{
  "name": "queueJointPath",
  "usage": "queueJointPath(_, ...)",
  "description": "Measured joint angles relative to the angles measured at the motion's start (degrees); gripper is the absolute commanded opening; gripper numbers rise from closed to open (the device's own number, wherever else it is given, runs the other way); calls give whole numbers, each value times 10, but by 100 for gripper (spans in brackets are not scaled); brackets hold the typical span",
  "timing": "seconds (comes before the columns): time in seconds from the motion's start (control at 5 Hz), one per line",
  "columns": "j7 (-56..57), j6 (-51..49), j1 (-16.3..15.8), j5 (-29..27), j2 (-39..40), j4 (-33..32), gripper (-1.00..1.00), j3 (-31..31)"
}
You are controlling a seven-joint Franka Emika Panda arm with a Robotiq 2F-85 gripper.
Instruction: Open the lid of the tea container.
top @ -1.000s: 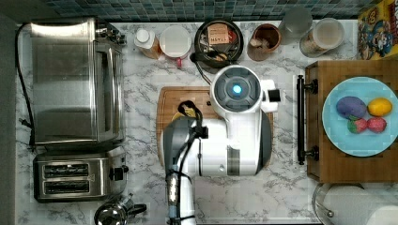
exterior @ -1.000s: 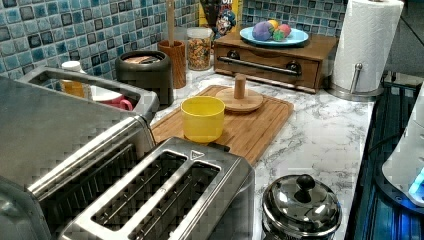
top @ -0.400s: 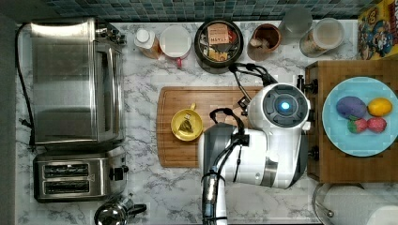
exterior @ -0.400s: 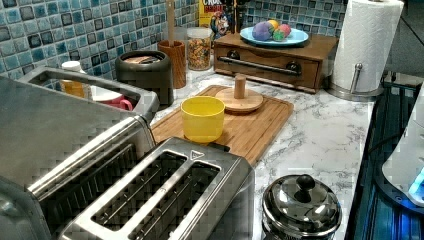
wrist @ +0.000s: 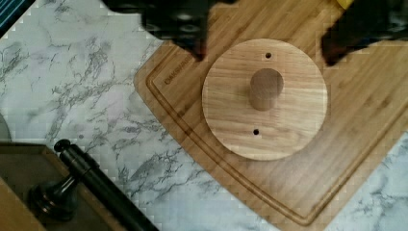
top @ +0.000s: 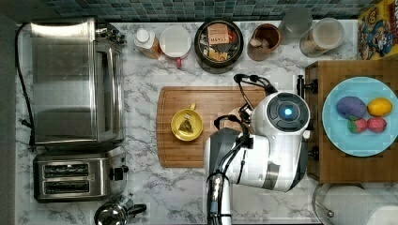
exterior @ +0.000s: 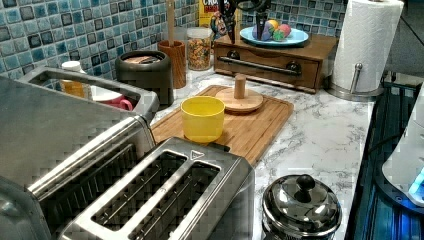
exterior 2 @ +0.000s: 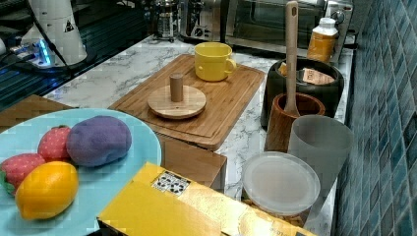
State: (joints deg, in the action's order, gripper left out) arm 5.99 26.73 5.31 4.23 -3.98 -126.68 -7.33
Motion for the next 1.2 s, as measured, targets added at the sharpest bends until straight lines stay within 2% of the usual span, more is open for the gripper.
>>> queueJointPath(0.4, -2, 126, 1, -1, 26, -48, 100, 16)
queueJointPath(0.8, -3, 142, 6, -2, 82, -55, 100, 1)
queueJointPath(1.2, -3, 208, 13, -12, 122, -68, 100, -2)
